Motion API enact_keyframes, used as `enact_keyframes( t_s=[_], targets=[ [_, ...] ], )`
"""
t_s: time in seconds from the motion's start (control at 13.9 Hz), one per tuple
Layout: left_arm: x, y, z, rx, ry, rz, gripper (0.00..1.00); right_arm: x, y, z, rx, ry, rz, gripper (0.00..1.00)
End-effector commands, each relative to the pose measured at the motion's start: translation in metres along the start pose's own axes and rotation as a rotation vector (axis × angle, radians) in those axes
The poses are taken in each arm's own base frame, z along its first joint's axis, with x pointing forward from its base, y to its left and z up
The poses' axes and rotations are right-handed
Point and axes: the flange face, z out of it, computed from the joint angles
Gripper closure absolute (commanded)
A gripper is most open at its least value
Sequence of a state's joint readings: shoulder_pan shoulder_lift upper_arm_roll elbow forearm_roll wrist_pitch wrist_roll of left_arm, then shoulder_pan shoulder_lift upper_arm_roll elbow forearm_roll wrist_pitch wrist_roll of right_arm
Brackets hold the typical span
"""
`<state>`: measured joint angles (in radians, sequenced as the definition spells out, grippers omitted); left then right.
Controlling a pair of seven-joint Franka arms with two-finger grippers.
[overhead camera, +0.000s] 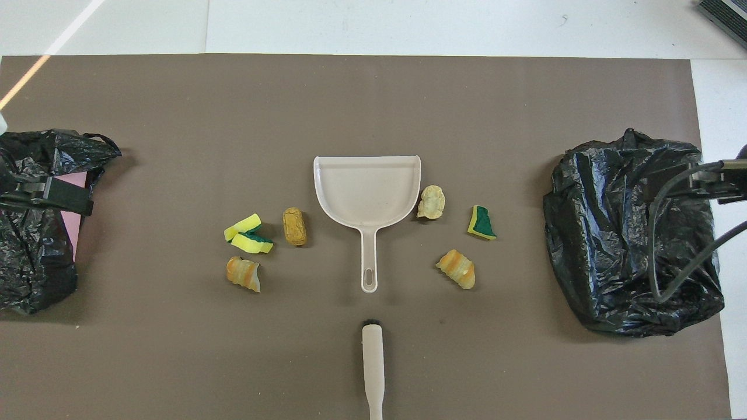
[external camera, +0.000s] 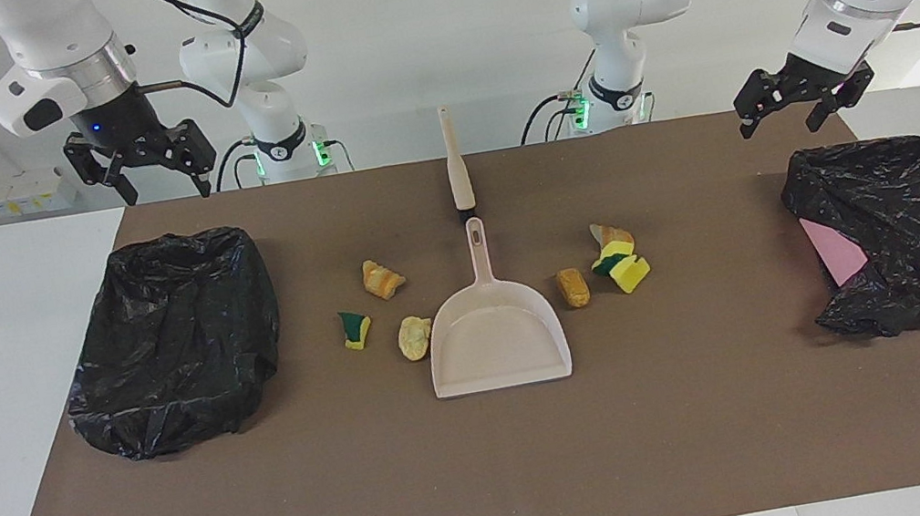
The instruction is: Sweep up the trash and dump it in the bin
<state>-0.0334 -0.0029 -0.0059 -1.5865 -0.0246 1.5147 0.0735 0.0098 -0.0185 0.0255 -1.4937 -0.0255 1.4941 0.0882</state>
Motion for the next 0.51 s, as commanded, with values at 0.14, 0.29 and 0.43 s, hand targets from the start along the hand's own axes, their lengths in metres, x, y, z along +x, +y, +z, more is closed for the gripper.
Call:
enact_keyframes(
  t_s=[0.14,0.29,0.43],
  targets=[
    [-0.018,-0.001,0.005,0.001,-0.031,0.009,0.0,-0.003,0.021,-0.002,0.014,-0.005,0.012,0.0],
    [-0.019,0.001,0.006,0.001,-0.034,0.014,0.0,-0.003,0.023,0.0,0.007,-0.013,0.009,0.0],
    [-0.022,0.01,0.016,-0.005,-0.038,0.026,0.0,-0.004,0.035,0.0,0.001,-0.018,0.03,0.0]
  ],
)
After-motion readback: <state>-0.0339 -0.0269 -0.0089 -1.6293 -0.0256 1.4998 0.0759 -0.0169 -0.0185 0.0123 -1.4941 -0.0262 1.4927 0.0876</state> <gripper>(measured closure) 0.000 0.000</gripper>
